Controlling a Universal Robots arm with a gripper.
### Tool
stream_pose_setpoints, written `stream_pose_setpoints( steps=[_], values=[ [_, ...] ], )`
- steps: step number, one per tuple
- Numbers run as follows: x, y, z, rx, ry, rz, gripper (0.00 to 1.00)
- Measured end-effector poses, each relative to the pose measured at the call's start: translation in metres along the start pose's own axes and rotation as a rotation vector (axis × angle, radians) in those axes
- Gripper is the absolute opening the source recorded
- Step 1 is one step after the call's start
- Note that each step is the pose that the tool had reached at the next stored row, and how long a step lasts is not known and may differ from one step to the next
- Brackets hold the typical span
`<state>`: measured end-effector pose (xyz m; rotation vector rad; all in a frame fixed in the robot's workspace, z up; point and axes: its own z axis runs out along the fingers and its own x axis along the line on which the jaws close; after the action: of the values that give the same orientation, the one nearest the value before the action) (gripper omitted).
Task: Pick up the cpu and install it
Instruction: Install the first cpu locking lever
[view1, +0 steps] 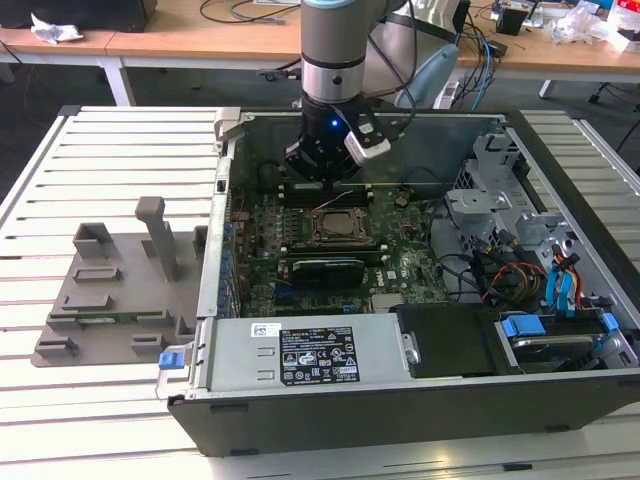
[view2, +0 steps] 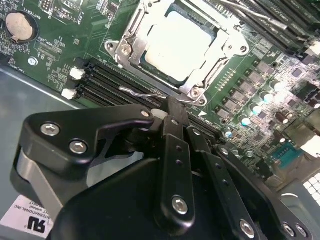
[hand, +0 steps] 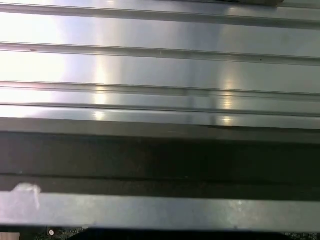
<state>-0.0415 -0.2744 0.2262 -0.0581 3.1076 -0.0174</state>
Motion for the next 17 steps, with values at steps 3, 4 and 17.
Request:
stream_pose_setpoints(
  steps=[3,4,17],
  values=[
    [-0.0065,0.0007,0.0049,0.0021,0.0002,-0.001,0.11],
    [-0.0079,0.0008,0.0061,0.0027,0.0002,-0.001,0.11],
    [-0.0324,-0.0015,0.0250,0.0042,0.0009,-0.001,0.11]
  ],
)
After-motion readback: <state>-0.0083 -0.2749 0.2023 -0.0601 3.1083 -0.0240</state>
